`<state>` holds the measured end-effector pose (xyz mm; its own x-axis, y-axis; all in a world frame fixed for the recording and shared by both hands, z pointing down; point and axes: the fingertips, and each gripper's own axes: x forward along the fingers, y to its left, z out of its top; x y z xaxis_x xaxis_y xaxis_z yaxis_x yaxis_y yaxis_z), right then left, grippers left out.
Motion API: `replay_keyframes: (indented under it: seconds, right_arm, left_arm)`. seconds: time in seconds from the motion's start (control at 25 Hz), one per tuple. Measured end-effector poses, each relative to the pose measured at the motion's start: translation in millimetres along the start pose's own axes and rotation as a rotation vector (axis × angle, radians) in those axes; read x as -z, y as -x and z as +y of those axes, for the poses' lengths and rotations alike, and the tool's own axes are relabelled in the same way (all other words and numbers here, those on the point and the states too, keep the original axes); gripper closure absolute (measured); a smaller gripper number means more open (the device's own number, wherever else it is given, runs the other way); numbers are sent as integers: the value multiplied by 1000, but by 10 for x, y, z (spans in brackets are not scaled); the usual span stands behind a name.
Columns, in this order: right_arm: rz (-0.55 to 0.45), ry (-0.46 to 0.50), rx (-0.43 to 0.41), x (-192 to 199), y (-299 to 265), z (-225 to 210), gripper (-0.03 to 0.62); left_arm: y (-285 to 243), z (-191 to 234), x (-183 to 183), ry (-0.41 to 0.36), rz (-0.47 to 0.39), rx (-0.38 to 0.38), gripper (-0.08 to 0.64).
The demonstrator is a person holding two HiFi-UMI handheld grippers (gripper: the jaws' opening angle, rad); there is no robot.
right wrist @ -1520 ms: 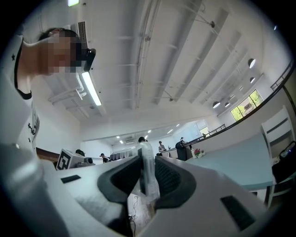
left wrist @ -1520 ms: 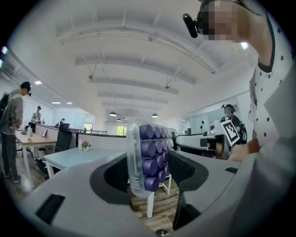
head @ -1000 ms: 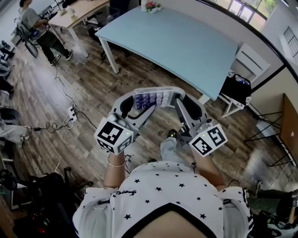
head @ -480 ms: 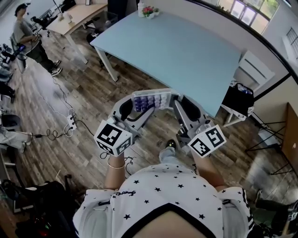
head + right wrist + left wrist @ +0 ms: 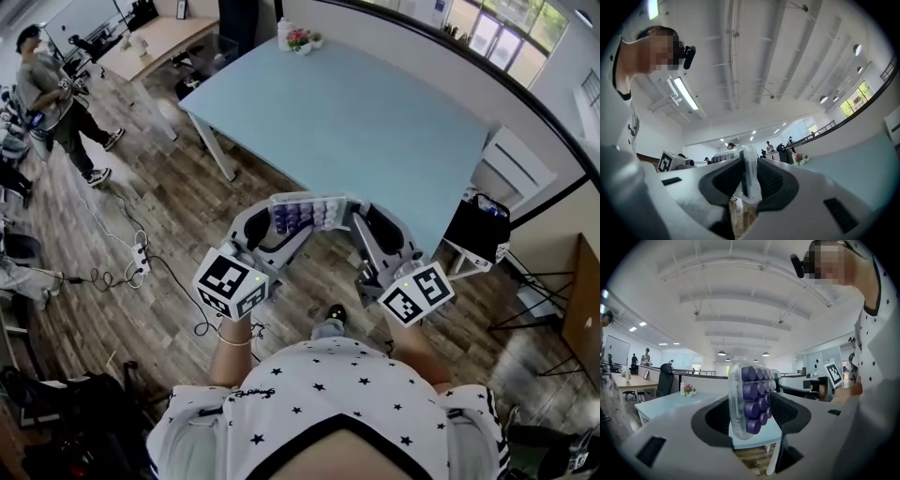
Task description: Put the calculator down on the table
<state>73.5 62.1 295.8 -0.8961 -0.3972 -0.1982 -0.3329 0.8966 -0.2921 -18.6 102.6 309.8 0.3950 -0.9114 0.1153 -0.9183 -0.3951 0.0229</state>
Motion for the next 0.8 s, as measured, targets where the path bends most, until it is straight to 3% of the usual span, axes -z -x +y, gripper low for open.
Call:
replay_keyframes:
  seconds: [0.8]
  right_arm:
    - [-41,-12,62,-227,79,-828,514]
  left_arm:
    - [-894,-31,-90,-31,13,69,293]
